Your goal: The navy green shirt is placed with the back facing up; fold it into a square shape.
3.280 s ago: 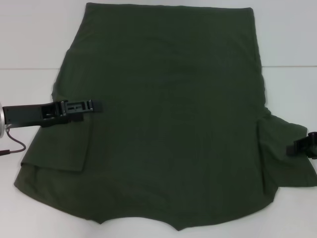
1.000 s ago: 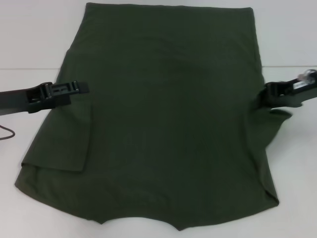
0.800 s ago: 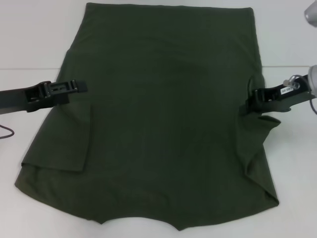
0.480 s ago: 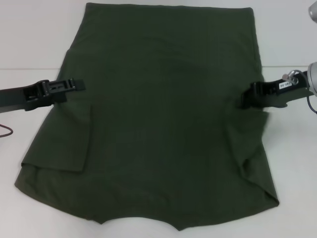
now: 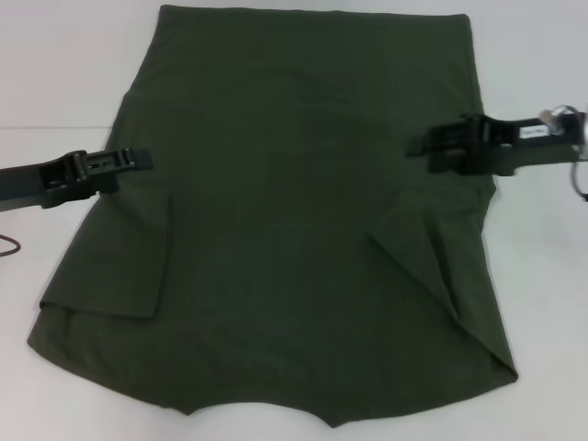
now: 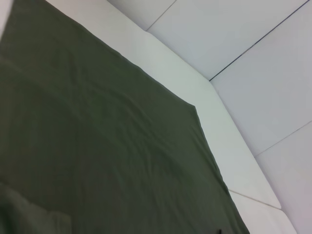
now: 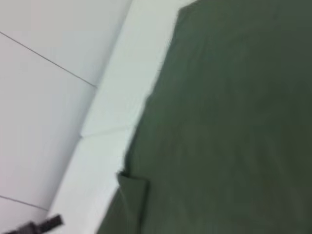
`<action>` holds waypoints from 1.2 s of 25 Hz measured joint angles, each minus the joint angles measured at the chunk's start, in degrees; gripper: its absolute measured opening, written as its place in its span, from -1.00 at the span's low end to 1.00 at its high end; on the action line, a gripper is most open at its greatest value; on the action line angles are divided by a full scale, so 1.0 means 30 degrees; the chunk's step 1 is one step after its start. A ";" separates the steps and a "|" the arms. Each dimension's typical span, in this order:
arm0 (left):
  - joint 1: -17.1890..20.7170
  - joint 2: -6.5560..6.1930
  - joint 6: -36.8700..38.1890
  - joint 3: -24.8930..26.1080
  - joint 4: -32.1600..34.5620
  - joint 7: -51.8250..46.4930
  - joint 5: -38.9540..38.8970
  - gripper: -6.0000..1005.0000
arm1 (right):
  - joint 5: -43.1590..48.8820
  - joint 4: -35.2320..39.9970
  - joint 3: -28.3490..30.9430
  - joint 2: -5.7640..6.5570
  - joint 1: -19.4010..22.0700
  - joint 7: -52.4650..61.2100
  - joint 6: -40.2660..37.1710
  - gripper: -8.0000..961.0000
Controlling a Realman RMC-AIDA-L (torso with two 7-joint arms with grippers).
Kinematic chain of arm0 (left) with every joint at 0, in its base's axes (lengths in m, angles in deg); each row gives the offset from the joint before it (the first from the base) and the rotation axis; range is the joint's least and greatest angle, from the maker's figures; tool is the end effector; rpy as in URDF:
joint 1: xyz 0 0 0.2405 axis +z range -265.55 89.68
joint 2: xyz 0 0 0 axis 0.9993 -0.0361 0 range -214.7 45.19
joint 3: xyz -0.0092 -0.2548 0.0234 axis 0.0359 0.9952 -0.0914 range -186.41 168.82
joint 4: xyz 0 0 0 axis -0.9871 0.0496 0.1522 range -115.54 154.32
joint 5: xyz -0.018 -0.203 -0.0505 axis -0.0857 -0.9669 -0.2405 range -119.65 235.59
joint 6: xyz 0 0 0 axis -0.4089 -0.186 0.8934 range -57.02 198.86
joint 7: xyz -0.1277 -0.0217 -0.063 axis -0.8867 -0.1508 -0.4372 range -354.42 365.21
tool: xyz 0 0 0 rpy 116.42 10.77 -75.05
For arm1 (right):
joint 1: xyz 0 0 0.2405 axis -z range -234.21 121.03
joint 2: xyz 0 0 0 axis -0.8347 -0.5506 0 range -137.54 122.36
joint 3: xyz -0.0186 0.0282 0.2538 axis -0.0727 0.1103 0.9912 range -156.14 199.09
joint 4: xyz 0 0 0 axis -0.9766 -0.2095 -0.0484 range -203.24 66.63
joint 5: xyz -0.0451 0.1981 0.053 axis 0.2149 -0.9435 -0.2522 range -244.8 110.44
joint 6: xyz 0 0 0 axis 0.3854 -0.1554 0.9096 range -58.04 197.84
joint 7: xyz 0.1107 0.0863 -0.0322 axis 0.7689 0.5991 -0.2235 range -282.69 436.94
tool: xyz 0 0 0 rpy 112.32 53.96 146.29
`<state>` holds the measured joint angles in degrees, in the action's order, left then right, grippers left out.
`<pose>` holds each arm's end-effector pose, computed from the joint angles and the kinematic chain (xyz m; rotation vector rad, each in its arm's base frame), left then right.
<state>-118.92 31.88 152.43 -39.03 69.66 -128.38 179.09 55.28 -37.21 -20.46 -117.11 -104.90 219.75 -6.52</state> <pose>-0.2845 0.3706 0.0802 -2.0681 -1.6193 -0.7813 0.2120 0.4320 0.0409 -2.2709 1.7607 0.5735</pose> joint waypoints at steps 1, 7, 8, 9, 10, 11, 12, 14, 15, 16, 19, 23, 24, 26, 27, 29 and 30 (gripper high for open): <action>0.0022 -0.0064 0.0075 0.0000 0.0000 -0.0092 0.0034 0.81 | 0.0414 0.0008 -0.0068 0.0278 0.0033 0.0261 -0.0250 -0.02; 0.0578 -0.1251 0.2444 -0.0145 -0.0059 -0.2544 0.0941 0.81 | 0.1238 0.0865 0.0045 0.1570 0.0957 0.0910 -0.1527 0.17; 0.0784 -0.1539 0.3057 -0.0140 -0.0118 -0.3201 0.1113 0.81 | 0.1241 0.1217 0.0076 0.1670 0.1121 0.1093 -0.1615 0.20; 0.1006 -0.1766 0.3454 -0.0101 -0.0176 -0.3695 0.1216 0.81 | 0.1245 0.1569 0.0103 0.1764 0.1246 0.1385 -0.1692 0.23; 0.1231 -0.1910 0.3700 -0.0086 -0.0216 -0.4126 0.1230 0.81 | 0.1253 0.1879 0.0113 0.1846 0.1308 0.1691 -0.1834 0.24; 0.1433 -0.2014 0.3877 -0.0073 -0.0243 -0.4482 0.1240 0.81 | 0.1269 0.2171 0.0121 0.1933 0.1324 0.1986 -0.2016 0.24; 0.1664 -0.2066 0.3980 -0.0081 -0.0253 -0.4837 0.1256 0.81 | 0.1327 0.2424 0.0127 0.1984 0.1299 0.2225 -0.2209 0.24; 0.1967 -0.2126 0.4050 -0.0072 -0.0256 -0.5256 0.1494 0.81 | 0.1647 0.3097 0.0133 0.2026 0.1094 0.2745 -0.2579 0.24; 0.1967 -0.2126 0.4050 -0.0072 -0.0256 -0.5256 0.1494 0.81 | 0.2011 0.3393 0.0138 0.2028 0.0933 0.2984 -0.2757 0.24; 0.2101 -0.2136 0.4033 -0.0059 -0.0260 -0.5453 0.1835 0.81 | 0.2426 0.3644 0.0140 0.2014 0.0739 0.3222 -0.2949 0.24; 0.2248 -0.2143 0.3781 -0.0007 -0.0262 -0.5917 0.3523 0.81 | 0.3649 0.4086 0.0146 0.1891 0.0210 0.3653 -0.3244 0.23; 0.2281 -0.2018 0.3389 0.0012 -0.0262 -0.6100 0.4534 0.81 | 0.4086 0.4133 0.0143 0.1734 -0.0207 0.3768 -0.3267 0.23; 0.2351 -0.1966 0.3295 0.0013 -0.0263 -0.6106 0.4584 0.81 | 0.4099 0.4097 0.0126 0.1709 -0.0246 0.3771 -0.3266 0.23; 0.2560 -0.1856 0.2738 0.0024 -0.0314 -0.6111 0.4597 0.81 | 0.4124 0.4036 0.0107 0.1689 -0.0286 0.3777 -0.3247 0.23; 0.2560 -0.1856 0.2738 0.0024 -0.0314 -0.6111 0.4597 0.81 | 0.4124 0.4036 0.0107 0.1689 -0.0286 0.3777 -0.3247 0.22; 0.2613 -0.1837 0.2384 0.0029 -0.0545 -0.6113 0.4611 0.81 | 0.4127 0.4036 0.0140 0.1675 -0.0273 0.3780 -0.3259 0.22; 0.2618 -0.1836 0.2225 0.0029 -0.0711 -0.6115 0.4621 0.81 | 0.4126 0.4036 0.0155 0.1666 -0.0238 0.3782 -0.3273 0.22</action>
<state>-111.06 26.37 159.11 -38.94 67.52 -146.73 192.95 67.66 -25.10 -19.99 -112.11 -105.62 231.10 -16.34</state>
